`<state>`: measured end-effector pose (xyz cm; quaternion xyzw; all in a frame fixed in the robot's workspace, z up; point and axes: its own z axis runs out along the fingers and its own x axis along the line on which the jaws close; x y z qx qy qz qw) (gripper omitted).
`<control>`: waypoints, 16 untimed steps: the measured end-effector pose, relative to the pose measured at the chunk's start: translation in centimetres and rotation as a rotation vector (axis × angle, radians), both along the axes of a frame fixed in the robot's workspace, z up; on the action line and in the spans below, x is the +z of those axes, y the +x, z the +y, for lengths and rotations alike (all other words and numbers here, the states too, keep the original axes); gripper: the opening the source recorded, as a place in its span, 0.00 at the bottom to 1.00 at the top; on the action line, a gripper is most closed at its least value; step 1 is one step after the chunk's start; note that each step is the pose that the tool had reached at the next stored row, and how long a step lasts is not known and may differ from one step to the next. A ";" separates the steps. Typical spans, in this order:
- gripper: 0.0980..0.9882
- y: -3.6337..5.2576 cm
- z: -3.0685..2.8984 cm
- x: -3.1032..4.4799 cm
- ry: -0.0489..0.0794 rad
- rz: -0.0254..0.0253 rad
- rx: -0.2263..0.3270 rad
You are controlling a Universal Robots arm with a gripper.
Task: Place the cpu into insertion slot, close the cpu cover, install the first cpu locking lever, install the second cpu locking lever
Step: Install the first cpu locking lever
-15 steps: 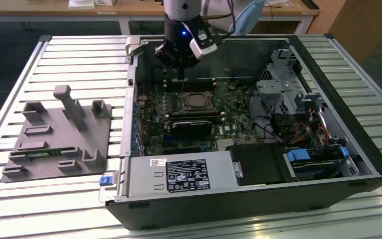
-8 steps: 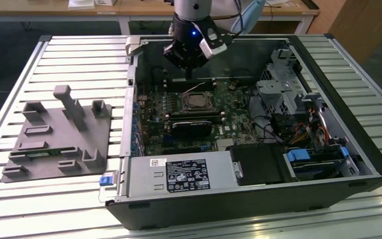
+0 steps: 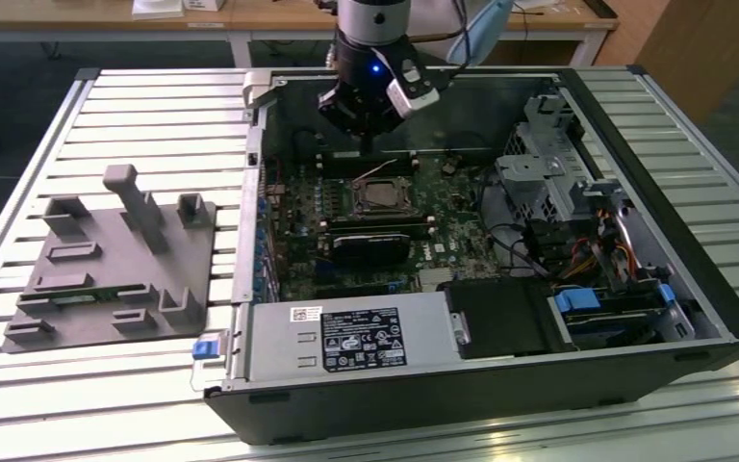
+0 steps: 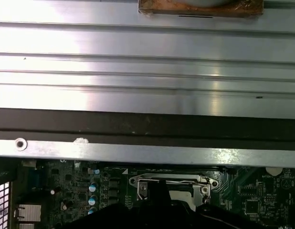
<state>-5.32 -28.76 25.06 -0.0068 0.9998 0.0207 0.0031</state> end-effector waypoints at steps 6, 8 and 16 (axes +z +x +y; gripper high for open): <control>0.02 0.84 0.02 -0.53 0.005 -0.0001 0.000; 0.02 0.99 0.02 -0.68 0.006 -0.0002 0.002; 0.02 1.40 0.38 -1.72 0.006 -0.0006 0.023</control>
